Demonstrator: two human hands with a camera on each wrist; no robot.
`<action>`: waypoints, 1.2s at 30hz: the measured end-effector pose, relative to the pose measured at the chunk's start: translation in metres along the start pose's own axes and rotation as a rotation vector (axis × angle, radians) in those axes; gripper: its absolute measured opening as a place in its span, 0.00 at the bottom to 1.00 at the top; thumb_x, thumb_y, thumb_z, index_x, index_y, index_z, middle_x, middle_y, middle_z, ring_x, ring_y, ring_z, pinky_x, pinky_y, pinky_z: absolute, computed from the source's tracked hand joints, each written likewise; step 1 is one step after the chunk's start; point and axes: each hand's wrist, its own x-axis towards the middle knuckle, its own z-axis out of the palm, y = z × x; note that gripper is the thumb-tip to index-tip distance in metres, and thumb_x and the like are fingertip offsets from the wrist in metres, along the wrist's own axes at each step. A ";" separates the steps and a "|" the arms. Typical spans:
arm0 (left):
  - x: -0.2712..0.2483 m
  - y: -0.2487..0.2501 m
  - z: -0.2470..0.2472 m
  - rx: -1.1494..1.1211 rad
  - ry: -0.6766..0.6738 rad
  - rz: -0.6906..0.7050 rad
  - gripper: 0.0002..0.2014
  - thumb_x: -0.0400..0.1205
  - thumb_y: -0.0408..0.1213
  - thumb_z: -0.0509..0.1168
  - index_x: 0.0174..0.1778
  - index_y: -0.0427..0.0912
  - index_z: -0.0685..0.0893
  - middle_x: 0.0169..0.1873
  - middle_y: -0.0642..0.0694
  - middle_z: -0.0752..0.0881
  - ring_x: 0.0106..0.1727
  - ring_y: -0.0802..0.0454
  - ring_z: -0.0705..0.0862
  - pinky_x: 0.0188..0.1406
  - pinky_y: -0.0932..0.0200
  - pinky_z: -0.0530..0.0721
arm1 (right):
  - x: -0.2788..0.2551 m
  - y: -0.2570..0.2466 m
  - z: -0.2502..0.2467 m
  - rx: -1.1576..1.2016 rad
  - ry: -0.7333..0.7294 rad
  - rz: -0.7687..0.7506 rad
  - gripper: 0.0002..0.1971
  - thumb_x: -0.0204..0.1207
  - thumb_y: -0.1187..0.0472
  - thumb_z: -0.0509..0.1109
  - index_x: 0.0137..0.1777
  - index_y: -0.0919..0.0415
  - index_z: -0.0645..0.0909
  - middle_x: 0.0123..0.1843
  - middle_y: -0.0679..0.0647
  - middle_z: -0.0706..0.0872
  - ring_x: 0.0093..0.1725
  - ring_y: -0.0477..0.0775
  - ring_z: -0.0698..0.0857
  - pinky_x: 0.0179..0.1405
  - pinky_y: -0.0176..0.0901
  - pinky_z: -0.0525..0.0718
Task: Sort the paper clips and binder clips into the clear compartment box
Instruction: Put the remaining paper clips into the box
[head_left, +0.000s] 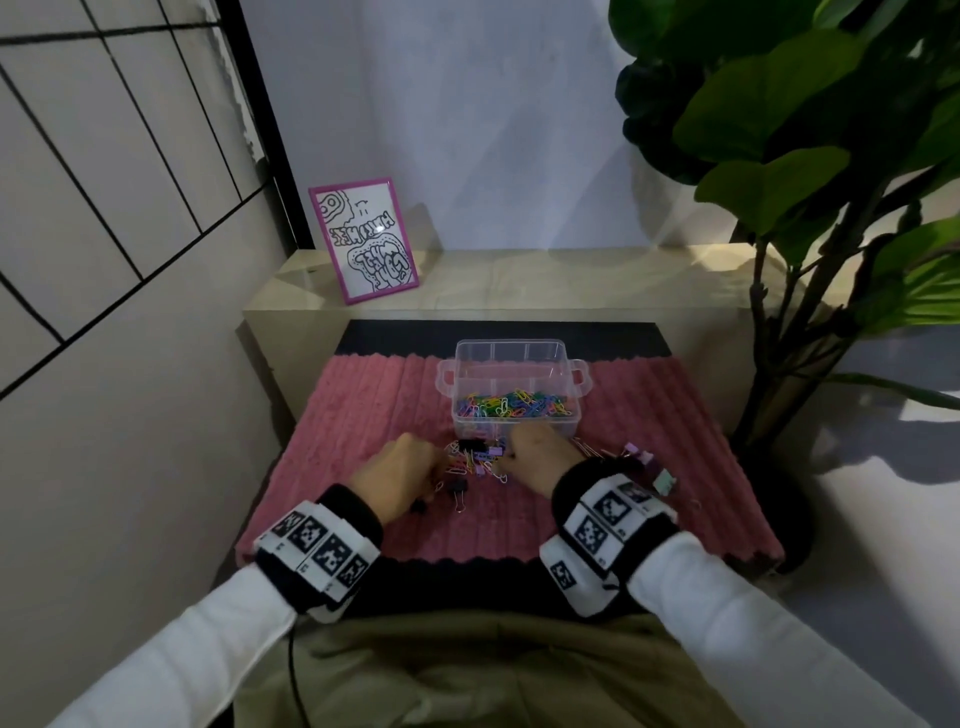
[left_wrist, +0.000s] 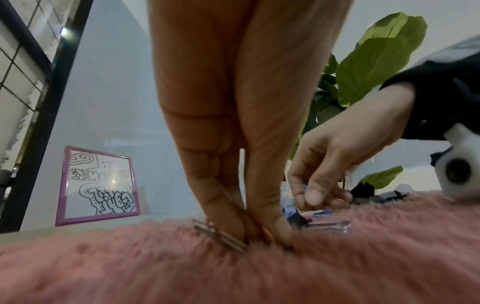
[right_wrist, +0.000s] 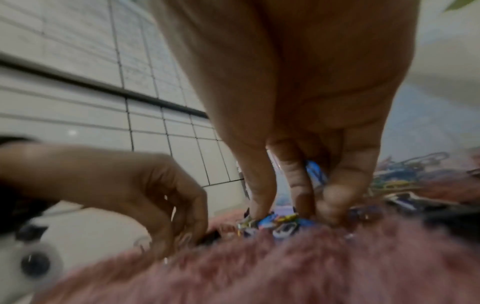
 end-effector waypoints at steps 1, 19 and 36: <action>0.000 0.001 0.000 0.025 -0.008 -0.005 0.06 0.69 0.24 0.65 0.37 0.38 0.81 0.33 0.44 0.86 0.37 0.45 0.86 0.38 0.49 0.85 | 0.000 -0.002 0.004 -0.015 0.027 0.009 0.12 0.75 0.60 0.70 0.34 0.63 0.72 0.39 0.59 0.77 0.39 0.56 0.79 0.35 0.45 0.72; 0.013 -0.018 -0.022 -0.080 0.184 -0.089 0.10 0.77 0.32 0.67 0.53 0.38 0.83 0.45 0.43 0.87 0.42 0.53 0.79 0.40 0.65 0.70 | -0.025 0.044 -0.008 0.555 0.108 0.004 0.08 0.68 0.74 0.73 0.43 0.63 0.80 0.34 0.52 0.80 0.27 0.45 0.81 0.28 0.38 0.79; 0.015 -0.028 -0.020 -0.111 0.090 -0.144 0.09 0.74 0.37 0.71 0.48 0.41 0.86 0.39 0.50 0.83 0.42 0.55 0.79 0.31 0.76 0.68 | 0.027 0.048 -0.072 0.746 0.068 0.006 0.07 0.72 0.74 0.69 0.37 0.63 0.78 0.36 0.59 0.83 0.29 0.48 0.81 0.28 0.32 0.83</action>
